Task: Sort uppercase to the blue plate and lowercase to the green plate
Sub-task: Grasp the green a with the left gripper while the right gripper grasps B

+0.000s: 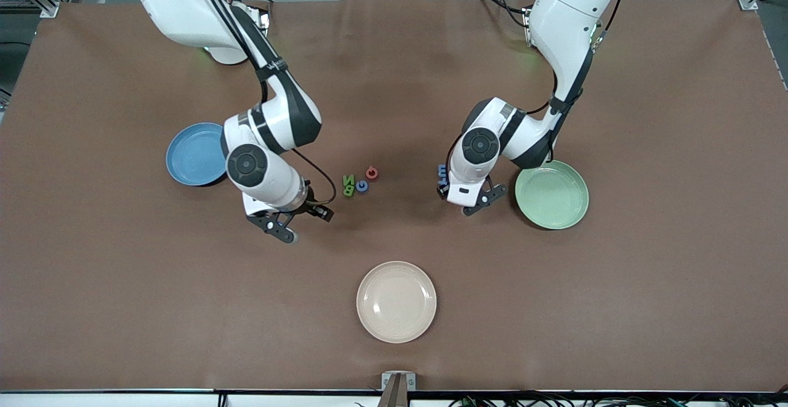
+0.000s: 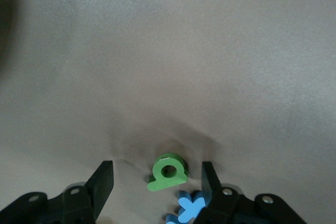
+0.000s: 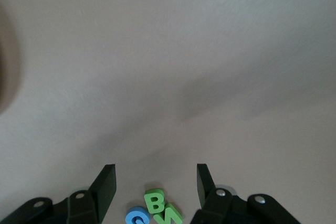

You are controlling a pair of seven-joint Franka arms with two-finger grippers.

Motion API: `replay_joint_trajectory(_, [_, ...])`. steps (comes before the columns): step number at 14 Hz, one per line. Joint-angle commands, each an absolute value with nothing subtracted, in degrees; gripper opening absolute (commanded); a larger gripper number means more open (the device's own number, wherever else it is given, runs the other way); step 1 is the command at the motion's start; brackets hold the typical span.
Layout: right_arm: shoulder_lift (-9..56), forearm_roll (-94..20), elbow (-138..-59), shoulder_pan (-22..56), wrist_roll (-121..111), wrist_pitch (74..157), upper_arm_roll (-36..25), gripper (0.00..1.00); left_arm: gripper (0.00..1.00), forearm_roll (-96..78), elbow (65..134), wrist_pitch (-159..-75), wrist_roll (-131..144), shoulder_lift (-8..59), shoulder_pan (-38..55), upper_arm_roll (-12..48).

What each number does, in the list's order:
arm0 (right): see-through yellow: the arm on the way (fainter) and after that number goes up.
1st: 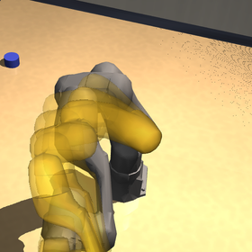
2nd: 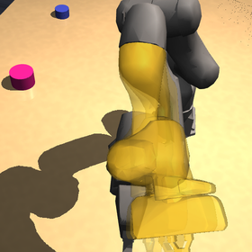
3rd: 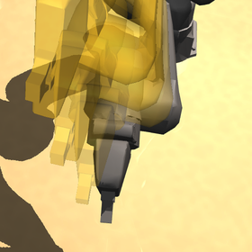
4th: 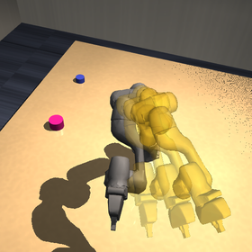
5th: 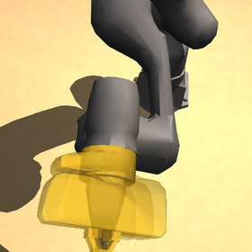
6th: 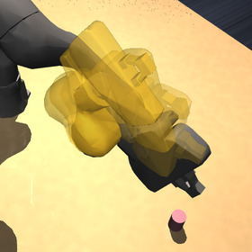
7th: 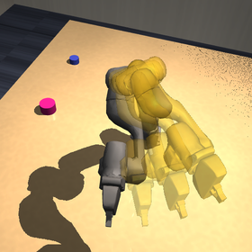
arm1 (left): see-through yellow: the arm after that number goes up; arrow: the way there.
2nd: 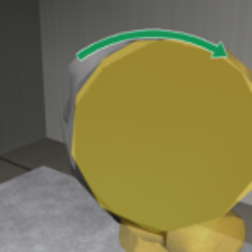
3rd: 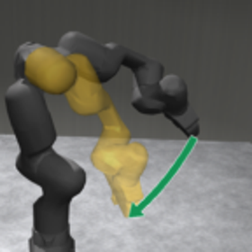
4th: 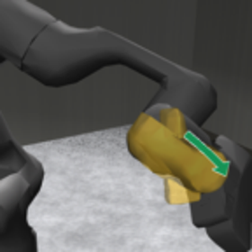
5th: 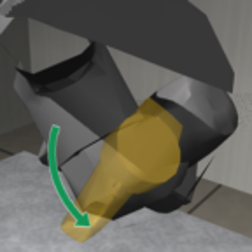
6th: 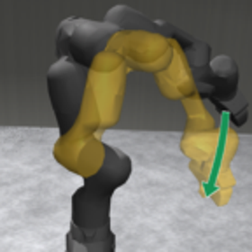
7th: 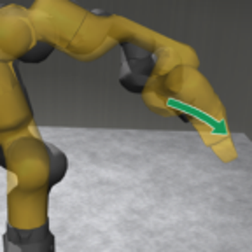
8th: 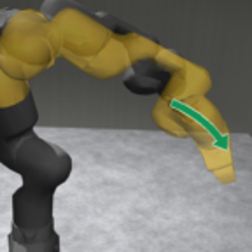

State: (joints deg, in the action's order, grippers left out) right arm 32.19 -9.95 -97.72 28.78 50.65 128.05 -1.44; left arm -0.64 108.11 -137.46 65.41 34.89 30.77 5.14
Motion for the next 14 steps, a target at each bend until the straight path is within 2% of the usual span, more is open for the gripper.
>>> replay_joint_trajectory(1, [32.9, -9.0, -97.8, 30.5, 51.9, 128.5, -2.0, 0.67, 0.64, 0.4, 109.0, -138.5, 68.0, 34.5, 31.6, 4.7])
replay_joint_trajectory(5, [33.0, -9.0, -105.4, 34.0, 53.3, 140.9, -1.9, 0.57, 0.57, 0.4, 109.0, -138.5, 68.3, 34.9, 31.9, 4.7])
replay_joint_trajectory(7, [34.4, -9.0, -106.0, 35.5, 54.3, 142.4, -2.0, 0.57, 0.47, 0.4, 108.8, -138.9, 69.1, 35.2, 31.9, 4.7])
replay_joint_trajectory(10, [35.0, -9.0, -106.1, 36.2, 55.6, 142.9, -2.0, 0.57, 0.27, 0.4, 108.7, -139.4, 70.4, 35.7, 32.0, 4.7])
replay_joint_trajectory(14, [35.3, -9.0, -106.3, 37.4, 56.3, 143.3, -2.0, 0.57, 0.13, 0.4, 108.7, -139.3, 70.7, 35.2, 31.8, 4.7])
